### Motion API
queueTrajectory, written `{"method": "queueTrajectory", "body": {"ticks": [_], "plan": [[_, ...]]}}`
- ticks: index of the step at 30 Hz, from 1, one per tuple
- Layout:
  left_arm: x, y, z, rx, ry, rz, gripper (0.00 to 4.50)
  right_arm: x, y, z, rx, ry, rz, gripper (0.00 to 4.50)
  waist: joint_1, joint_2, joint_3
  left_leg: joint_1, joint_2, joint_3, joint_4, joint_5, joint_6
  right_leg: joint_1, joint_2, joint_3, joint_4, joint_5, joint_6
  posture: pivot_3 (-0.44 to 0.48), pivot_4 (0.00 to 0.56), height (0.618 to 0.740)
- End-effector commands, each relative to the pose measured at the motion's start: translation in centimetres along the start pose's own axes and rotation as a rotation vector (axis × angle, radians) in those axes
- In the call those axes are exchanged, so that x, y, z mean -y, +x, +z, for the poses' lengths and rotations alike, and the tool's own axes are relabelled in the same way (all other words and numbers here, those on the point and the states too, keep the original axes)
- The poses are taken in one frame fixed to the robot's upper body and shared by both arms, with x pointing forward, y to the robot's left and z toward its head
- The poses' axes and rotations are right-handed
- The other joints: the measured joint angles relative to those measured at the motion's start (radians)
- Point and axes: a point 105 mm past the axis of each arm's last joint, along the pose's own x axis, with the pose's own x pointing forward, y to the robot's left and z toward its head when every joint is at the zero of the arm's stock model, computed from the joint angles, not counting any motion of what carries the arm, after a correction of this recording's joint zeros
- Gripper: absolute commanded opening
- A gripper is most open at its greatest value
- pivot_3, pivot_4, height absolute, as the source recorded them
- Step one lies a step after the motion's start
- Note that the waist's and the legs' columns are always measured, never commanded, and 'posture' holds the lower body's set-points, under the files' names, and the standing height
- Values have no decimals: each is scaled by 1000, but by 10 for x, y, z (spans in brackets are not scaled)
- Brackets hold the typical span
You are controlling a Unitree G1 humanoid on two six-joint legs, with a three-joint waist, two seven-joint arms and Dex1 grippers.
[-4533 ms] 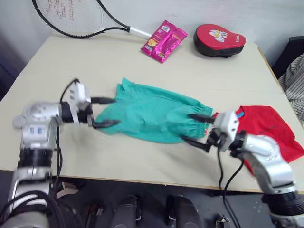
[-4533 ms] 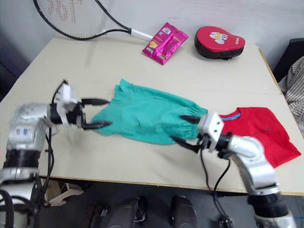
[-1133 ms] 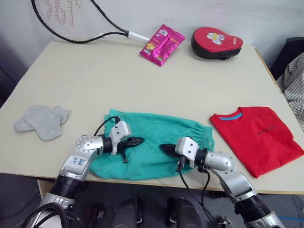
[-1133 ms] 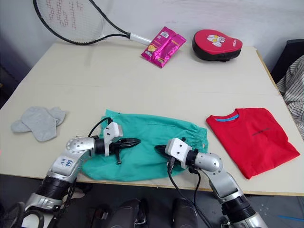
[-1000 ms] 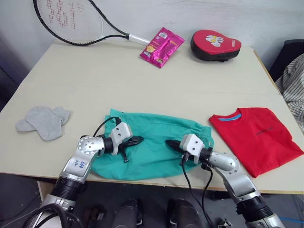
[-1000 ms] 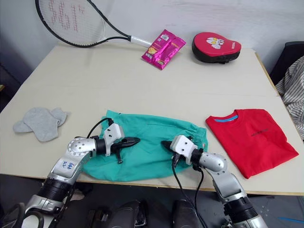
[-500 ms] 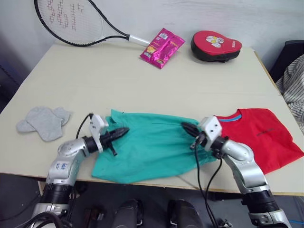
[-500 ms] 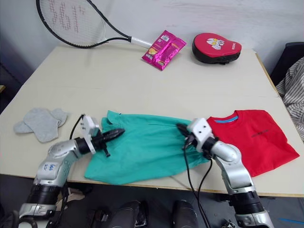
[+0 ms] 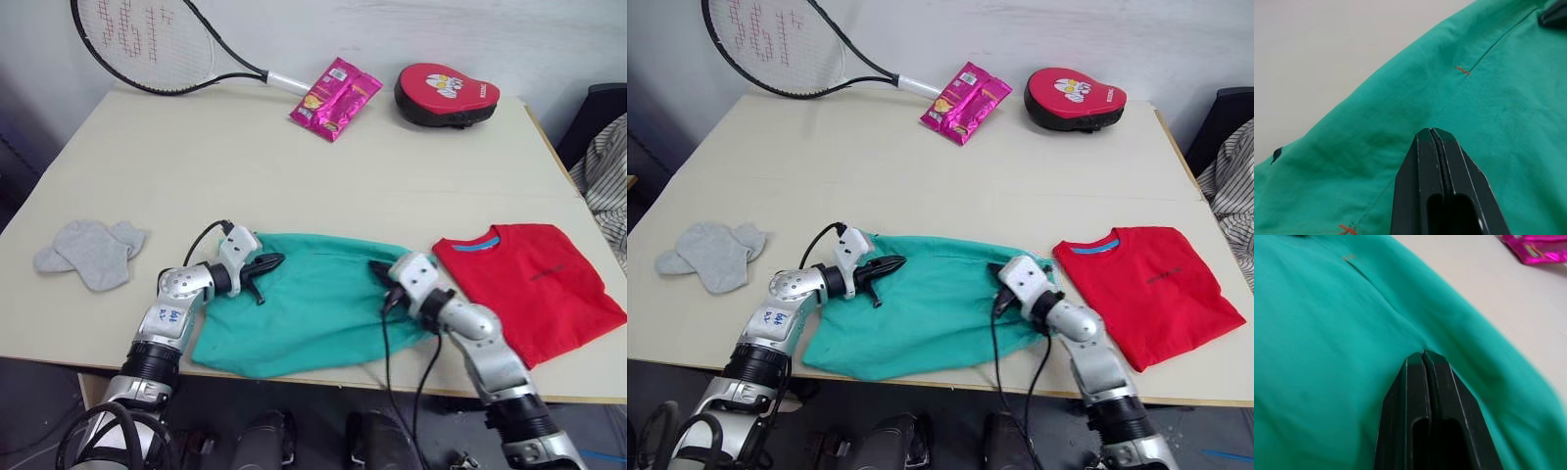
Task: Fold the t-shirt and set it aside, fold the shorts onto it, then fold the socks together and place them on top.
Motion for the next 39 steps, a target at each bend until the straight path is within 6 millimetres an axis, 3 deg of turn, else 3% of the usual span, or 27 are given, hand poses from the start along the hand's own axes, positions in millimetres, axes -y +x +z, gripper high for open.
{"method": "queueTrajectory", "body": {"ticks": [1,3,5,7,12,17,20,27,32,39], "plan": [[0,-6,9,37,20,-8,0,17,-19,17,73,47,-18,39,0,0,0,0,0,0,0,0,0,0,0,0,0,0,0,0,150,740],[9,-7,19,97,34,-76,0,13,-40,34,146,161,62,39,1,0,0,0,1,0,-1,0,0,0,0,0,-1,0,0,0,150,740],[18,-6,35,169,55,-148,0,6,-65,51,171,418,160,410,6,1,1,-1,1,-2,-2,0,1,0,0,-1,-3,0,0,0,150,740],[25,-5,46,210,67,-196,0,0,-82,57,126,541,210,904,6,1,1,-1,1,-4,-1,-1,3,2,0,-1,-5,0,0,0,150,740],[54,8,71,293,70,-362,0,-14,-147,36,-161,1000,84,2615,29,1,1,0,1,-9,-1,-7,9,8,0,-2,-12,0,0,0,150,740],[68,19,60,266,54,-411,0,-31,-168,18,-272,1291,-105,4347,21,1,1,0,1,-7,-3,-7,9,8,1,-1,-15,1,1,0,150,740],[72,22,48,223,74,-422,0,-34,-165,7,-289,1379,-197,4468,21,1,1,0,1,-7,-4,-7,9,8,1,-1,-15,1,1,0,150,740],[69,29,28,135,96,-388,0,-41,-139,-15,-293,1533,-292,4468,27,2,2,-1,1,-7,-3,-7,9,7,1,-1,-17,1,2,0,150,740],[71,32,26,110,85,-383,0,-60,-111,-21,-345,1586,-261,4468,14,-3,-1,-1,2,-7,-3,-7,9,8,2,-1,-17,2,3,0,150,740],[75,33,12,74,44,-399,0,-77,-73,-17,-285,1636,-173,4468,-22,-7,-4,1,9,-7,-3,-7,5,8,8,0,-18,2,-1,0,150,740]]}}
